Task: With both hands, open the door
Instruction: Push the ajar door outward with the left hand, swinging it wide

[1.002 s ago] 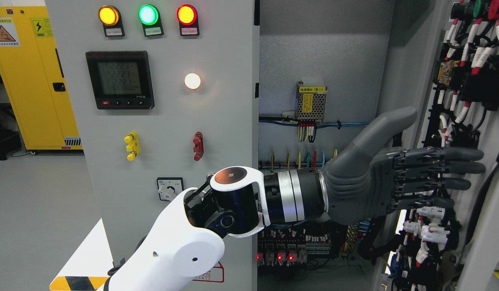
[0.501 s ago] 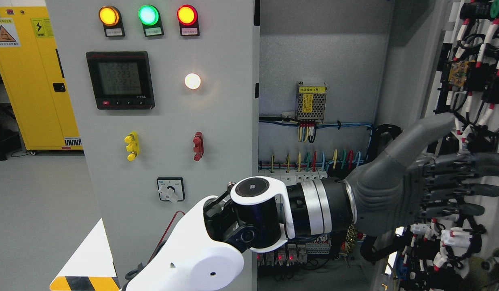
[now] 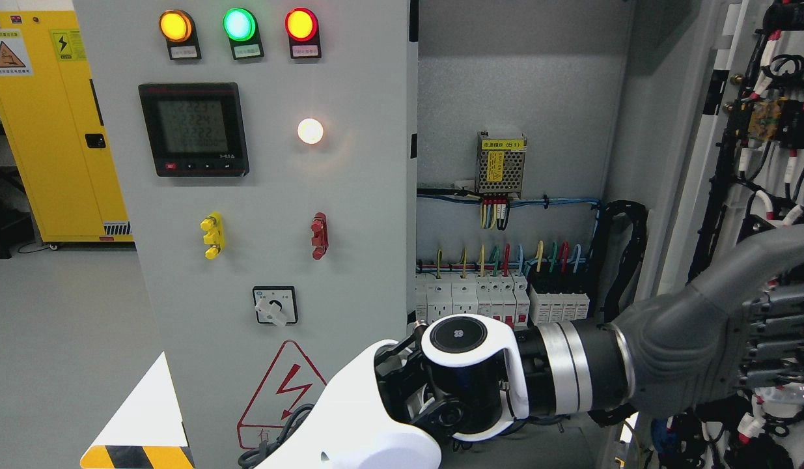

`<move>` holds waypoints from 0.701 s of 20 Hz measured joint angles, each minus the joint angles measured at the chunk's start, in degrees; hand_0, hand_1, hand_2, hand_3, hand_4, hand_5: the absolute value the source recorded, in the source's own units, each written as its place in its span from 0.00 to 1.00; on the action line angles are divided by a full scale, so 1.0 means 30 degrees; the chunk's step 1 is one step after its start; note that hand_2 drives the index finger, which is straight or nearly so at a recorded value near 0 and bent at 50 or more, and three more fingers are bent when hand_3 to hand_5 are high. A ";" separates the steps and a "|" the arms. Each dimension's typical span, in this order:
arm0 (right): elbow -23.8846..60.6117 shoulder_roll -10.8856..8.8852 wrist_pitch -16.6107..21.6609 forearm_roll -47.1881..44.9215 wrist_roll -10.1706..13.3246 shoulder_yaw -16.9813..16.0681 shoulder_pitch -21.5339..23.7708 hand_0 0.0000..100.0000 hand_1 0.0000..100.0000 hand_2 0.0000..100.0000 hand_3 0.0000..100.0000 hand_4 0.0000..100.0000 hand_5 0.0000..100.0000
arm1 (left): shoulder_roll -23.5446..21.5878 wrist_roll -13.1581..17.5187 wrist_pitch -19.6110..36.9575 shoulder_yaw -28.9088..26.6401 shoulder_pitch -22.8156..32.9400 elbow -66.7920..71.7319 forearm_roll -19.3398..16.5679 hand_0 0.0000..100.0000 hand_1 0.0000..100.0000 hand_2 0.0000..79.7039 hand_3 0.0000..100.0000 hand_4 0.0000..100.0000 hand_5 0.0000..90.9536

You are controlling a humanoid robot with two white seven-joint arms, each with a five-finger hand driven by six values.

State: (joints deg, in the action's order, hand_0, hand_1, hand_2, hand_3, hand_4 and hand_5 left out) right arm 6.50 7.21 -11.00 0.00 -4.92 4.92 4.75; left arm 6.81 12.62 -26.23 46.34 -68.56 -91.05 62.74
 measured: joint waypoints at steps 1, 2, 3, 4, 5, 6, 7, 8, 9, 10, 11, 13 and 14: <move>0.0000 0.0000 0.0000 0.0000 0.0001 0.0000 0.0000 0.25 0.00 0.00 0.00 0.00 0.00 | 0.0094 -0.0177 0.0178 0.0088 0.0000 0.0064 -0.0085 0.00 0.00 0.00 0.00 0.00 0.00; 0.0000 0.0000 0.0000 0.0000 0.0000 0.0000 0.0000 0.23 0.00 0.00 0.00 0.00 0.00 | 0.0183 -0.0309 0.0257 0.0171 -0.0004 0.0125 -0.0154 0.00 0.00 0.00 0.00 0.00 0.00; 0.0000 0.0000 0.0000 0.0000 0.0000 0.0000 0.0000 0.23 0.00 0.00 0.00 0.00 0.00 | 0.0267 -0.0557 0.0375 0.0245 -0.0033 0.0184 -0.0222 0.00 0.00 0.00 0.00 0.00 0.00; 0.0000 0.0000 0.0000 0.0000 0.0001 0.0000 0.0000 0.24 0.00 0.00 0.00 0.00 0.00 | 0.0343 -0.0765 0.0457 0.0315 -0.0058 0.0243 -0.0271 0.00 0.00 0.00 0.00 0.00 0.00; 0.0000 0.0000 0.0000 0.0000 0.0000 0.0000 0.0000 0.24 0.00 0.00 0.00 0.00 0.00 | 0.0420 -0.0874 0.0500 0.0387 -0.0078 0.0294 -0.0309 0.00 0.00 0.00 0.00 0.00 0.00; 0.0001 0.0000 0.0002 0.0000 0.0001 0.0000 0.0002 0.24 0.00 0.00 0.00 0.00 0.00 | 0.0480 -0.0965 0.0562 0.0444 -0.0098 0.0344 -0.0342 0.00 0.00 0.00 0.00 0.00 0.00; 0.0000 0.0000 0.0002 0.0000 0.0001 0.0000 0.0005 0.24 0.00 0.00 0.00 0.00 0.00 | 0.0542 -0.1053 0.0724 0.0502 -0.0135 0.0401 -0.0368 0.00 0.00 0.00 0.00 0.00 0.00; 0.0001 0.0000 0.0002 0.0000 0.0001 0.0000 0.0005 0.25 0.00 0.00 0.00 0.00 0.00 | 0.0595 -0.1083 0.0821 0.0551 -0.0166 0.0461 -0.0377 0.00 0.00 0.00 0.00 0.00 0.00; 0.0000 0.0000 0.0002 0.0000 0.0001 0.0000 0.0006 0.25 0.00 0.00 0.00 0.00 0.00 | 0.0643 -0.1100 0.0936 0.0601 -0.0205 0.0526 -0.0379 0.00 0.00 0.00 0.00 0.00 0.00; 0.0000 0.0000 0.0002 0.0000 0.0001 0.0000 0.0005 0.25 0.00 0.00 0.00 0.00 0.00 | 0.0685 -0.1120 0.1053 0.0640 -0.0252 0.0585 -0.0375 0.00 0.00 0.00 0.00 0.00 0.00; 0.0000 0.0000 0.0002 0.0000 0.0001 0.0000 0.0005 0.25 0.00 0.00 0.00 0.00 0.00 | 0.0728 -0.1135 0.1113 0.0679 -0.0305 0.0641 -0.0363 0.00 0.00 0.00 0.00 0.00 0.00; 0.0000 0.0000 0.0002 0.0000 0.0000 0.0000 0.0005 0.25 0.00 0.00 0.00 0.00 0.00 | 0.0795 -0.1155 0.1243 0.0741 -0.0408 0.0743 -0.0329 0.00 0.00 0.00 0.00 0.00 0.00; 0.0000 0.0000 0.0002 0.0000 0.0000 0.0000 0.0005 0.25 0.00 0.00 0.00 0.00 0.00 | 0.0829 -0.1155 0.1317 0.0772 -0.0460 0.0796 -0.0314 0.00 0.00 0.00 0.00 0.00 0.00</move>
State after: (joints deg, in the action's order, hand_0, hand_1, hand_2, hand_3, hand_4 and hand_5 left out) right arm 6.50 7.21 -10.99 0.00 -4.92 4.92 4.77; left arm 9.29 9.16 -22.28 48.66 -69.94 -88.66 61.80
